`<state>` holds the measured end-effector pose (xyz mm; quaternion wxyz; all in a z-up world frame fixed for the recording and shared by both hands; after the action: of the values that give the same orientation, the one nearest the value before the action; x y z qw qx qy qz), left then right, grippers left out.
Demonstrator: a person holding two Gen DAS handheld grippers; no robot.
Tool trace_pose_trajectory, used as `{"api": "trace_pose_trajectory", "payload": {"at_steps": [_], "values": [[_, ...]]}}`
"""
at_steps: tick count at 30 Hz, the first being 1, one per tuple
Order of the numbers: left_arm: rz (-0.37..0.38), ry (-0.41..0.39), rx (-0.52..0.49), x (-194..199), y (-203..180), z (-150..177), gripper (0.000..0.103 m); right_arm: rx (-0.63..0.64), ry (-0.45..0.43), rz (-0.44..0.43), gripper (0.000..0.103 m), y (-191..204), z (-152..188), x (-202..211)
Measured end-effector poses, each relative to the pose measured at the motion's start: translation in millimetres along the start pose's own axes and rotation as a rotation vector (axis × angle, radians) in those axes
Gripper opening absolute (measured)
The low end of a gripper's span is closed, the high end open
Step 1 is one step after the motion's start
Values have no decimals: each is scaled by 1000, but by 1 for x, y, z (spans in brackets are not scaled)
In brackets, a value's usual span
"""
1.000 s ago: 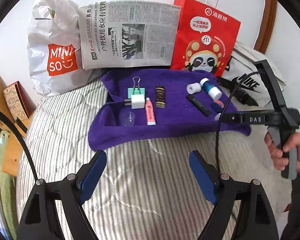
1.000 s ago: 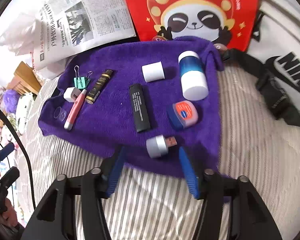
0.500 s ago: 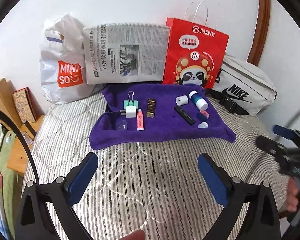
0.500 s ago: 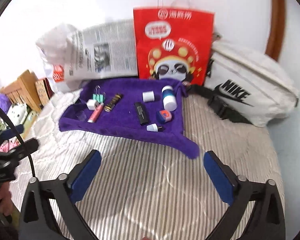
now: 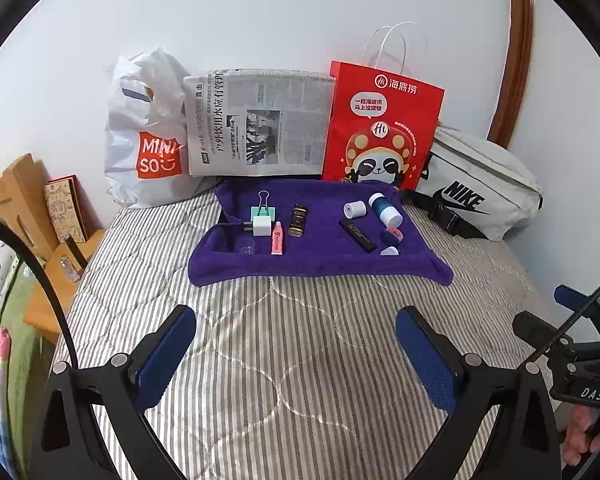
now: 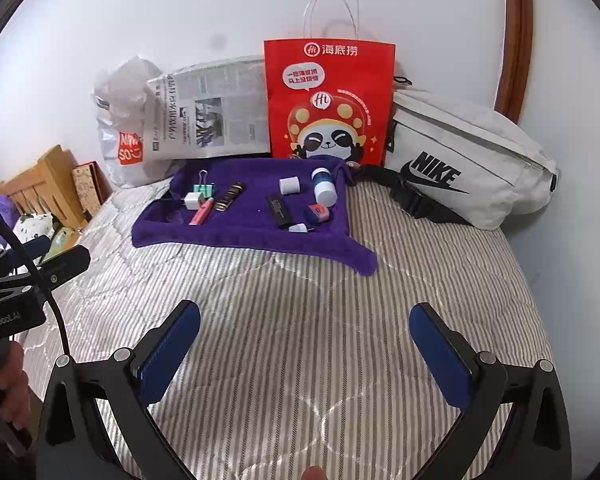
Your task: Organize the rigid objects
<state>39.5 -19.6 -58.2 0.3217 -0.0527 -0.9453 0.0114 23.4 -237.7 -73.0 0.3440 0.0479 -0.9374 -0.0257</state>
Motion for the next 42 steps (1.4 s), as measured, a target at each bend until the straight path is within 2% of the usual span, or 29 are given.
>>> {"api": "trace_pose_trajectory", "payload": {"at_steps": [13, 25, 42], "values": [[-26, 6, -44, 7, -13, 0, 101, 15, -11, 8, 103, 0, 4, 8], [-4, 15, -57, 8, -15, 2, 101, 3, -14, 35, 103, -8, 1, 15], [-10, 24, -53, 7, -13, 2, 101, 2, -10, 38, 103, -10, 2, 14]]}}
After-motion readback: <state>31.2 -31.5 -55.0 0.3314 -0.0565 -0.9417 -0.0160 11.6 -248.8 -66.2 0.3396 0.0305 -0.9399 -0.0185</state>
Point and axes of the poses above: each gripper's, at about its wrist camera, not at the fingertips, and x roughly against the way its jaws point, y to its left, z to its underside, the point moved 8 cm from there along -x, roughly the way its jaws point, and after that the axes turned 4 degrees about -y, right-handed, at the moved point
